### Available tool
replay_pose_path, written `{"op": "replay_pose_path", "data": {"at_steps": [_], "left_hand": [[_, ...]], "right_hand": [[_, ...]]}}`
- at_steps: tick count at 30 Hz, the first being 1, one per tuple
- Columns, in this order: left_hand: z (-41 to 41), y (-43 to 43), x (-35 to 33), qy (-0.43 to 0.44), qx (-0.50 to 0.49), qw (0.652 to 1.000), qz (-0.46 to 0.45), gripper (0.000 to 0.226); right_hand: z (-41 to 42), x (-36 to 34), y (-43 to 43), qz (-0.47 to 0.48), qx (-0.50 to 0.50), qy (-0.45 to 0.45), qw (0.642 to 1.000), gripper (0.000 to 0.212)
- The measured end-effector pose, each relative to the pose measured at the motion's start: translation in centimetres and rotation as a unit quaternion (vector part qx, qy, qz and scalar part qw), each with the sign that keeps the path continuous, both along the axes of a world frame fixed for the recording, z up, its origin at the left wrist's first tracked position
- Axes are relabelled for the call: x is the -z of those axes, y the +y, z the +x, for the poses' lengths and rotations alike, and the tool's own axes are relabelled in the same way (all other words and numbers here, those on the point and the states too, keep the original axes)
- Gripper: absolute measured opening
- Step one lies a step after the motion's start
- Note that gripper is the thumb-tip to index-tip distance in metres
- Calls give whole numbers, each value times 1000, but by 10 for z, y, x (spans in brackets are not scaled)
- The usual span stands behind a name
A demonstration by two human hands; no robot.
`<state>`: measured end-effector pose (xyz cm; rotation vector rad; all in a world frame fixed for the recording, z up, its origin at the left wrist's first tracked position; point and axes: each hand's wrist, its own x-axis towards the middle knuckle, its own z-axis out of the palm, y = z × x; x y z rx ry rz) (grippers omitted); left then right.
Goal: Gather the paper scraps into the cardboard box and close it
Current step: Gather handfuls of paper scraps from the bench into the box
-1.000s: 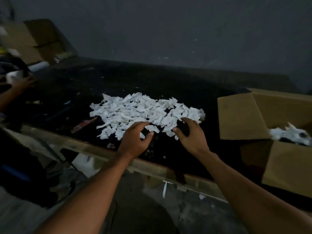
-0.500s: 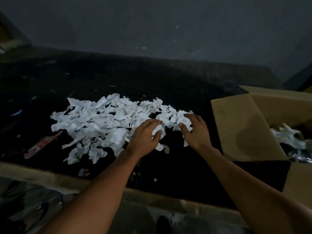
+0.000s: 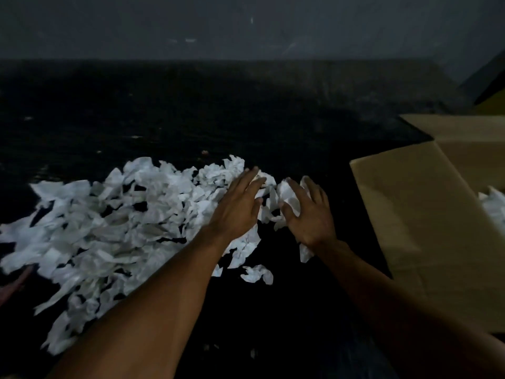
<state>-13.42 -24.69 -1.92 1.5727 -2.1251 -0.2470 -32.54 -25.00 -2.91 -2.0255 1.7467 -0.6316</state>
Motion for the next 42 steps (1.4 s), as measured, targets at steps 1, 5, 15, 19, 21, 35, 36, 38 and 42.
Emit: {"op": "replay_pose_path", "data": {"at_steps": [1,5,15,19,21,35,36,38,42], "left_hand": [[1,-10,4,-14,13,1000,9,51],[-2,-45,20,-66,48,995,61,63],[4,-65,78,-107,62,989,86,60],[0,-64,83,-28,59,998,15,38],[-1,-63,83,4,56,998,3,26],[-2,-72,40,143,20,983,112,43],[-1,-73,32,149,11,984,93,44],[3,-73,12,167,-18,984,57,45],[14,-69,-32,216,-56,975,5,47]], "right_hand": [[-2,2,-1,1,5,-6,1000,60],[-8,11,-3,-24,-16,-8,1000,64],[-2,46,-40,37,7,10,999,70],[2,57,-44,19,40,6,999,61],[4,64,-47,-19,40,-7,999,53],[4,39,-53,36,63,-177,982,54],[4,31,-54,26,66,-175,982,55],[5,14,-55,8,82,-191,978,53],[13,-20,-57,-29,73,-245,966,49]]}}
